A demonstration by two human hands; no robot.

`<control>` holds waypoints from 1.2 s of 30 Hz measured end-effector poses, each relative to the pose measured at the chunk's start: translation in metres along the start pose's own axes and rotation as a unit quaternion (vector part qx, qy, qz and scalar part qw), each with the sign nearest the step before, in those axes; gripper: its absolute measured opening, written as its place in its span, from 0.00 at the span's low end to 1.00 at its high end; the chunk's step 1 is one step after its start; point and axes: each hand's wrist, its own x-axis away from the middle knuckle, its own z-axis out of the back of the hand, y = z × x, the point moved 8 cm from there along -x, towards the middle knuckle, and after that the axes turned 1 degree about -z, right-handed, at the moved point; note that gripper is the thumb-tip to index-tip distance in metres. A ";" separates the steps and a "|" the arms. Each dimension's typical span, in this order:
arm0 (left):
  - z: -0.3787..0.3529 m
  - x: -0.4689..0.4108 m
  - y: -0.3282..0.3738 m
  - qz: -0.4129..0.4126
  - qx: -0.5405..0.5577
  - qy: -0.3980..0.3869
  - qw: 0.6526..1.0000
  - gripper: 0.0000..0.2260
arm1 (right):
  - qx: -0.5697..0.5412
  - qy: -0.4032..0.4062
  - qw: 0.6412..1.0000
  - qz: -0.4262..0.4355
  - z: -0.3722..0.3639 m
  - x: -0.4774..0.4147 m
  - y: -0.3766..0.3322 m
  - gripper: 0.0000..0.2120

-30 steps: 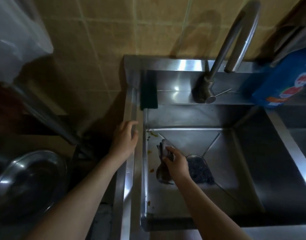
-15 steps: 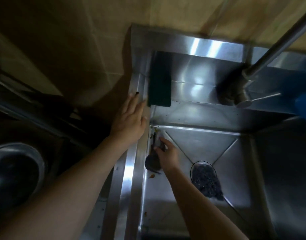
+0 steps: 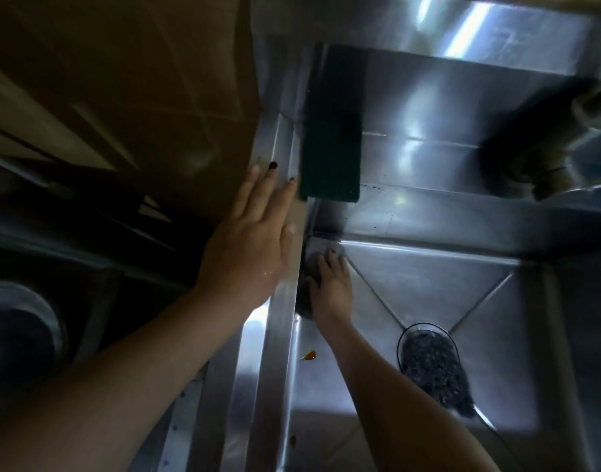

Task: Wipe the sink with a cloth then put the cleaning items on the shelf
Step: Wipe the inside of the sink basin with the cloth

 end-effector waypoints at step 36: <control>-0.004 -0.003 -0.006 0.022 -0.024 -0.019 0.999 0.19 | 0.050 0.079 0.985 0.148 -0.028 0.044 -0.004 0.25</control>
